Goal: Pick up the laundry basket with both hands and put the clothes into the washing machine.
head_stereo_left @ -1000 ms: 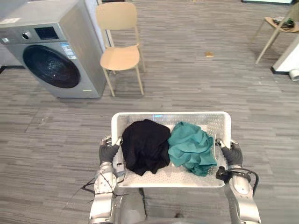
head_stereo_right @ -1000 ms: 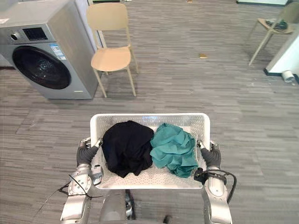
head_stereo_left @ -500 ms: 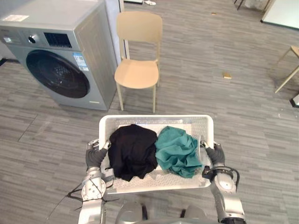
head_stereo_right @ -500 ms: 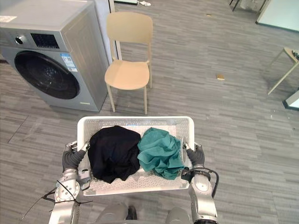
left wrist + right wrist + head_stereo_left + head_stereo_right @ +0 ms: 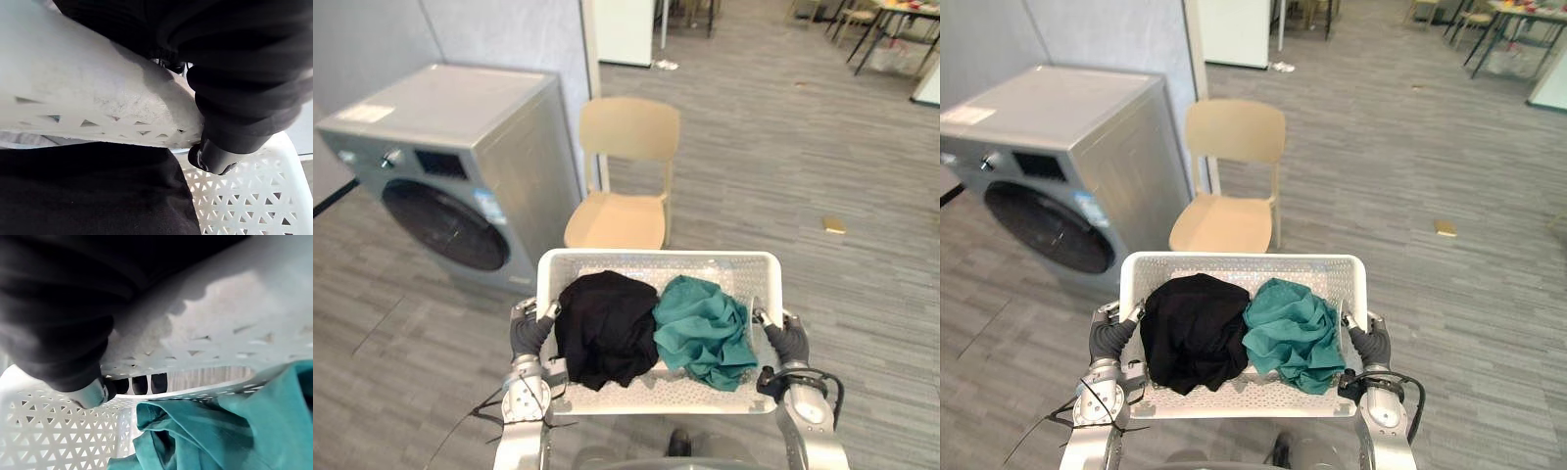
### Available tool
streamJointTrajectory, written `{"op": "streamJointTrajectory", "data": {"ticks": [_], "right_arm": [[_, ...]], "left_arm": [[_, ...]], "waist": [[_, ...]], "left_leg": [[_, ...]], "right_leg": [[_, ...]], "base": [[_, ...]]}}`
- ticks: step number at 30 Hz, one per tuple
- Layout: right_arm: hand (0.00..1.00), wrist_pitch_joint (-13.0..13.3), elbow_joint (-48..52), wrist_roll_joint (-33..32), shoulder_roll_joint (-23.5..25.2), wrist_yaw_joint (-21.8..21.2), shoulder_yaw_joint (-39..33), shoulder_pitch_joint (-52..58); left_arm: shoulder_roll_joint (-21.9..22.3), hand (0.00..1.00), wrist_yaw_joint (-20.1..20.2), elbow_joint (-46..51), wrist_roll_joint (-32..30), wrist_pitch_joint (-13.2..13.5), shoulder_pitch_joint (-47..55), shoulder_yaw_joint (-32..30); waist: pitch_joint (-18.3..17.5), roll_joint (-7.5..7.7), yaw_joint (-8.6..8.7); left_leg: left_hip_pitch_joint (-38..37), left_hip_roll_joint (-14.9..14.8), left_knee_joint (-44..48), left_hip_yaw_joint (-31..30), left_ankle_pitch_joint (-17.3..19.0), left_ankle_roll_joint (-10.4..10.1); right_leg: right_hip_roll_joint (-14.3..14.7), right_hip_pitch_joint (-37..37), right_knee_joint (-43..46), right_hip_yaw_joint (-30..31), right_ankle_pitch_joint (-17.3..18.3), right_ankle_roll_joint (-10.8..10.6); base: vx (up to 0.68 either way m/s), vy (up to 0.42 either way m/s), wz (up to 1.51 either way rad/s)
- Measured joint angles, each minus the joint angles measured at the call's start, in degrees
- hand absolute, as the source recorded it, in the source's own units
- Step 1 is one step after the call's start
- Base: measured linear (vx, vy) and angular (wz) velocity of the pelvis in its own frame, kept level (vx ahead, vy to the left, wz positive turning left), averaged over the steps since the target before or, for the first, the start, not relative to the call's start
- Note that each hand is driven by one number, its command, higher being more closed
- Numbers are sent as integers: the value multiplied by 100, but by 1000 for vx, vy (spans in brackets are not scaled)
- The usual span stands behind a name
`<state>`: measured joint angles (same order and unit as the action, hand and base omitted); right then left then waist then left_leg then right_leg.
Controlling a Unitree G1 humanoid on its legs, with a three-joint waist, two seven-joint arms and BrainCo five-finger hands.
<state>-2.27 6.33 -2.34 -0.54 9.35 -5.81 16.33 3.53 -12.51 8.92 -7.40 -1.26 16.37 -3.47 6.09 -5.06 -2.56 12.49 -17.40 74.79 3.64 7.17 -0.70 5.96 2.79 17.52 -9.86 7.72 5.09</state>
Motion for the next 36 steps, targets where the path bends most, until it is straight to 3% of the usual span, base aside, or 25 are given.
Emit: {"op": "streamJointTrajectory", "data": {"ticks": [2, 3, 5, 6, 7, 8, 11, 15, 17, 18, 20, 21, 23, 25, 27, 29, 30, 32, 34, 36], "right_arm": [[100, -1, -2, 0, 19, 27, 8, 4], [100, -2, -3, -1, 20, 21, 12, -3], [100, -2, -74, -12, 11, -15, 6, -5], [100, -2, -89, -23, 7, -34, -2, -5], [100, -2, -99, -41, 5, -64, -10, -1], [100, 9, -201, -51, 11, -80, -6, -40], [100, 8, -387, -82, 262, -86, 9, -140], [100, 41, -635, -98, 299, -200, 72, -515], [100, 97, -742, -99, 374, -206, -8, -535], [100, 97, -809, -79, 411, -228, -4, -513], [100, 100, -894, -39, 459, -228, 14, -518], [100, 125, -1003, -39, 446, -227, 62, -542], [100, 139, -998, -39, 446, -223, 150, -570], [100, 162, -997, -41, 450, -218, 195, -585], [100, 164, -990, -41, 451, -207, 242, -578], [100, 164, -948, -41, 454, -204, 273, -536], [100, 170, -916, -42, 409, -204, 296, -494], [100, 171, -805, -57, 385, -206, 365, -408], [100, 178, -662, -60, 412, -206, 406, -328], [100, 178, -640, -108, 394, -204, 367, -295]], "left_arm": [[-17, 100, 4, 6, 2, 21, 1, -62], [-16, 100, 3, 4, 2, 22, 0, -71], [-5, 100, -1, 4, 2, 21, 3, -79], [-6, 100, -1, 3, 1, 20, 2, -77], [-4, 100, -3, 5, 1, 21, 3, -79], [18, 100, -9, -7, 0, 20, -17, -106], [-67, 100, -59, 3, -12, -15, -173, -253], [-39, 100, -254, 252, -130, -21, -161, -425], [-54, 100, -256, 290, -234, -32, -156, -421], [-79, 100, -256, 295, -255, -75, -114, -443], [-91, 100, -256, 305, -312, -96, -101, -447], [-72, 100, -265, 409, -414, -129, -84, -453], [-78, 100, -286, 474, -457, -130, -83, -522], [-79, 100, -307, 479, -457, -137, -62, -571], [-65, 100, -367, 483, -451, -137, 12, -571], [-39, 100, -398, 483, -451, -136, 27, -570], [-4, 100, -392, 457, -448, -143, 38, -547], [62, 100, -399, 534, -449, -135, 118, -566], [60, 100, -399, 583, -450, -131, 93, -603], [58, 100, -383, 579, -447, -131, 90, -557]], "waist": [[40, 166, -160], [54, 189, -174], [108, 265, -156], [122, 287, -149], [95, 236, -137], [113, 253, -149], [108, 661, -160], [128, 651, -177], [188, 708, -156], [214, 754, -148], [235, 756, -144], [280, 638, -138], [259, 677, -134], [282, 640, -126], [271, 658, -98], [214, 817, -100], [225, 706, -14], [164, 497, -44], [159, 488, -146], [175, 505, -126]], "left_leg": [[534, 9, -863, 238, 569, 91], [617, 39, -1210, 231, 658, 77], [619, 265, -3164, 136, 669, 14], [573, 340, -3678, 76, 634, -10], [440, 459, -4707, -52, 355, -159], [283, 564, -5036, -70, -270, -380], [296, 1034, -4811, 52, -94, -117], [257, 1286, -4578, 104, 432, -31], [-64, 1449, -4823, 244, 524, 74], [-383, 1588, -5020, 373, 569, 147], [-623, 1655, -5196, 425, 589, 206], [-836, 1648, -5413, 423, 585, 380], [-884, 1617, -5510, 403, 560, 451], [-1015, 1526, -5644, 381, 579, 476], [-1139, 1483, -5653, 403, 571, 399], [-1211, 1615, -5442, 254, 668, 288], [-1230, 1609, -5309, 53, 755, 233], [-1279, 1430, -5252, -77, 875, 116], [-1265, 1322, -5155, -76, 904, 63], [-1041, 1149, -4437, 189, 950, -13]], "right_leg": [[-111, -418, -323, 332, 62, -51], [-164, -510, -355, 400, 102, -111], [-436, -665, -301, 541, 262, -354], [-516, -688, -267, 563, 325, -427], [-632, -751, -194, 650, 512, -620], [-725, -824, -71, 711, 757, -830], [-1244, -975, -203, 641, 813, -920], [-1438, -1038, -70, 650, 699, -1102], [-1723, -504, 1284, 689, 615, -1242], [-1960, -101, 2207, 692, 287, -1252], [-2077, 75, 2649, 686, -118, -1222], [-2072, 381, 3072, 622, -85, -963], [-1954, 589, 3033, 500, 336, -905], [-1600, 782, 2328, 216, 635, -858], [-1281, 724, 1374, 14, 588, -795], [-1068, 609, 402, 57, 74, -586], [-1028, 475, 376, 35, -165, -520], [-856, 232, 145, -124, -124, -461], [-782, 149, 101, -195, -78, -402], [-776, -121, -59, -311, 10, -354]], "base": [[448, 55, -76], [451, 150, -65], [416, 233, -41], [348, 299, -32], [337, 334, -28], [329, 332, -16], [302, 281, 22], [166, 201, -3], [124, 226, -11], [144, 178, -18], [148, 157, -23], [153, 140, -26], [139, 87, -16], [190, 11, 4], [237, -49, 22], [252, -98, 48], [213, -80, 68], [250, -84, 36], [181, -103, 14], [131, -60, 34]]}}
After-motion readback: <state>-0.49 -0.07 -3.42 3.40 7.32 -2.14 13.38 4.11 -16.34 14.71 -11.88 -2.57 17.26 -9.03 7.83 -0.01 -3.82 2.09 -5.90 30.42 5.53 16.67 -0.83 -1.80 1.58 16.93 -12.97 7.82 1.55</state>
